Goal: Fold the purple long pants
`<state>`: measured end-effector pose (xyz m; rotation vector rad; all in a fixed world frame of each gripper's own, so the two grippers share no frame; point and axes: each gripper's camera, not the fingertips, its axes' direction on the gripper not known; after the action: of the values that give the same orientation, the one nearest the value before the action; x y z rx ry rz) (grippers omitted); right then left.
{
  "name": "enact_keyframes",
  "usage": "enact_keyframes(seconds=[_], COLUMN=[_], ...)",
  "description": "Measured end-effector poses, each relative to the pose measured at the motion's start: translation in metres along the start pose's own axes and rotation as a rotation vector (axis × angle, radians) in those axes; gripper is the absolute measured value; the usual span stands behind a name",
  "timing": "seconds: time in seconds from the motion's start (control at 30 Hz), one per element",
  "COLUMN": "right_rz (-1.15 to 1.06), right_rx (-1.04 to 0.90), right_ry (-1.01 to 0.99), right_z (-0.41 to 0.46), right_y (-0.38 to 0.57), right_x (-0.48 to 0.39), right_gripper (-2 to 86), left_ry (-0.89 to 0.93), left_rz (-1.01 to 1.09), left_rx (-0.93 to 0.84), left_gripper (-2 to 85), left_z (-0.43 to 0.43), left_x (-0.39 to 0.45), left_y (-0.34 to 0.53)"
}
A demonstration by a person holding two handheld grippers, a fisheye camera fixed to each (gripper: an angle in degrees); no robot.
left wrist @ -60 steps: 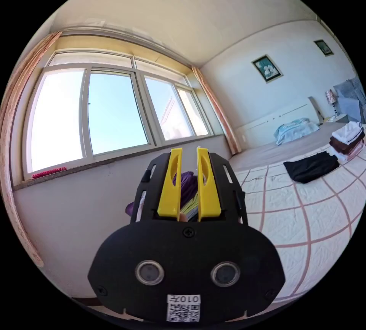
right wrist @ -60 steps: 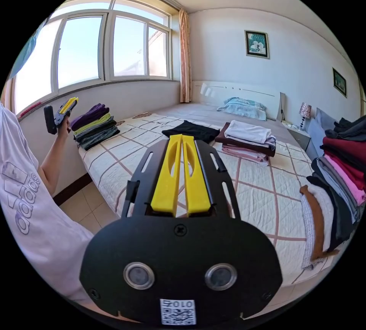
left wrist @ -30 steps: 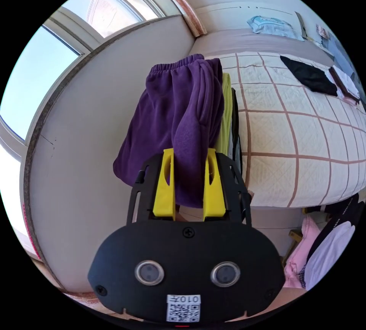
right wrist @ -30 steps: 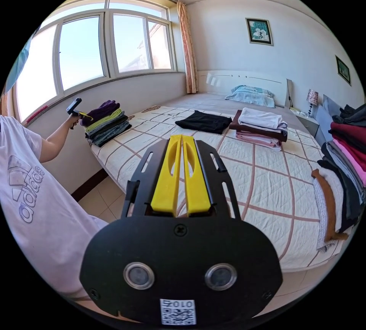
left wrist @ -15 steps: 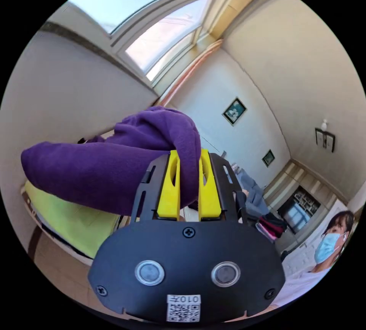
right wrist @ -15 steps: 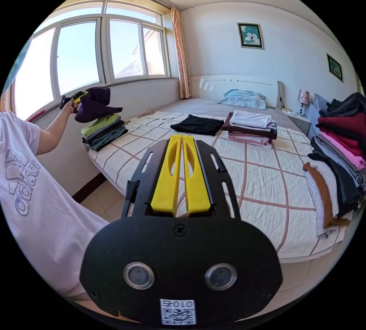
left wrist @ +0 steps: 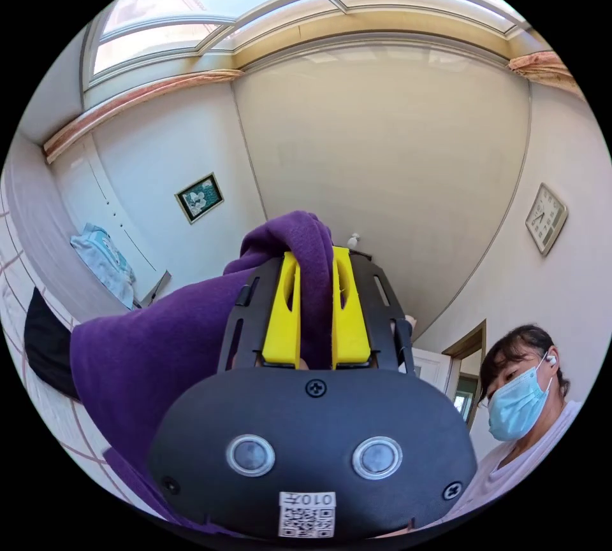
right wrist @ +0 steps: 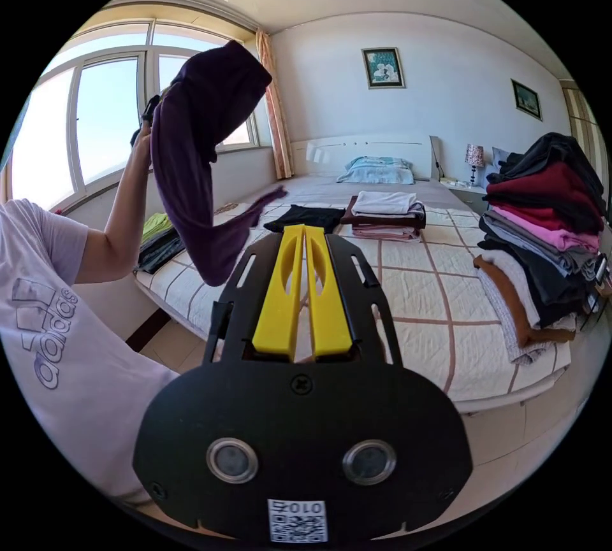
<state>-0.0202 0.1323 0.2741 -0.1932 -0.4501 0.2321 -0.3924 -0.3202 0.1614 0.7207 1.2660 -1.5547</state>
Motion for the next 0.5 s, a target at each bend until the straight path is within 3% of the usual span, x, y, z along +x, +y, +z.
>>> enact_keyframes(seconds=[0.23, 0.4, 0.5], right_rz=[0.077, 0.141, 0.14], right_rx=[-0.166, -0.159, -0.183], right_ry=[-0.009, -0.129, -0.196], right_z=[0.006, 0.02, 0.044], right_y=[0.009, 0.007, -0.008], right_x=[0.046, 0.076, 0.082], right_gripper=[3.3, 8.6, 11.1], left_ry=[-0.313, -0.66, -0.746], left_rz=[-0.036, -0.229, -0.291], left_rx=[-0.092, -0.138, -0.068], left_gripper=[10.4, 10.7, 10.9], left_z=[-0.051, -0.192, -0.268], left_x=[-0.045, -0.086, -0.084], left_y=[0.052, 0.048, 0.039])
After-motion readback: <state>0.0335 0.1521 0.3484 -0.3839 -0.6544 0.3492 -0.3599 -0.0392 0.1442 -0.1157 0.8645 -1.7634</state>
